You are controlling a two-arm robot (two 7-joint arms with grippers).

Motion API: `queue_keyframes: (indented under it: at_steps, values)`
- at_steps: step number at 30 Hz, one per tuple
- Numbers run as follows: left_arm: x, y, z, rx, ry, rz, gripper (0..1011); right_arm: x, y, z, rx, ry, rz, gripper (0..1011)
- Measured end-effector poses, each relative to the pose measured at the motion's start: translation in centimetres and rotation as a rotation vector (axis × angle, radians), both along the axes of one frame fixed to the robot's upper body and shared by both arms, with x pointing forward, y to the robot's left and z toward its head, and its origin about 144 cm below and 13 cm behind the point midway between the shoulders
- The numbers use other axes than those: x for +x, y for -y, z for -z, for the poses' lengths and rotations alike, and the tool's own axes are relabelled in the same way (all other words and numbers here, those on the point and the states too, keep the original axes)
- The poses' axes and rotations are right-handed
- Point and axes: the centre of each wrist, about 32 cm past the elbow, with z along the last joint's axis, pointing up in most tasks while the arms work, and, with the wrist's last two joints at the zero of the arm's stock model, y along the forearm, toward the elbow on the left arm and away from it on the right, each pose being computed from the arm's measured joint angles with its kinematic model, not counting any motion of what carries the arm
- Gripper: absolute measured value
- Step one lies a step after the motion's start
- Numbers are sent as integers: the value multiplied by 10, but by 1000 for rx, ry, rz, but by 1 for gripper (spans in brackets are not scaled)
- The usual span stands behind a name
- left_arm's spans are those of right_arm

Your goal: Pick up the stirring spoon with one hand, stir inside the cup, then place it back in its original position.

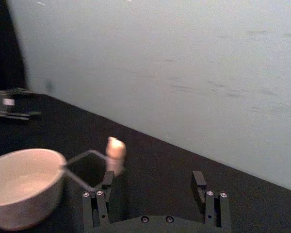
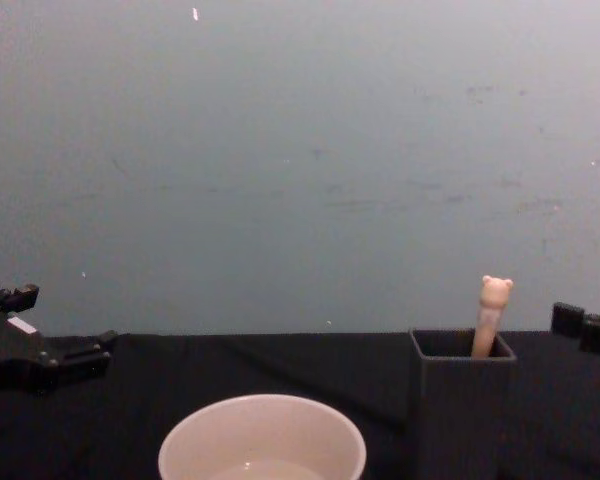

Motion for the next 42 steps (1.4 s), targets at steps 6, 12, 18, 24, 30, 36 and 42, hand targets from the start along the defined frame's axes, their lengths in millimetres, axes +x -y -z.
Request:
queue_keyframes:
  at_steps: [6,12,18,24,30,36,42]
  values:
    - [0,0,0,0,0,0,1001,13,2,0,21,4,-137,1000]
    - [0,0,0,0,0,0,1001,29,-2,0,11,15,-218,1000]
    - [0,0,0,0,0,0,1001,44,-8,1,-5,18,-261,1000]
    - [0,0,0,0,0,0,1001,52,-12,2,-9,16,-279,1000]
    - [0,0,0,0,0,0,1001,60,-17,3,-7,14,-292,1002]
    - [0,0,0,0,0,0,1001,64,-21,4,-6,12,-297,1000]
    - [0,0,0,0,0,0,1001,66,-23,5,-4,9,-300,1002]
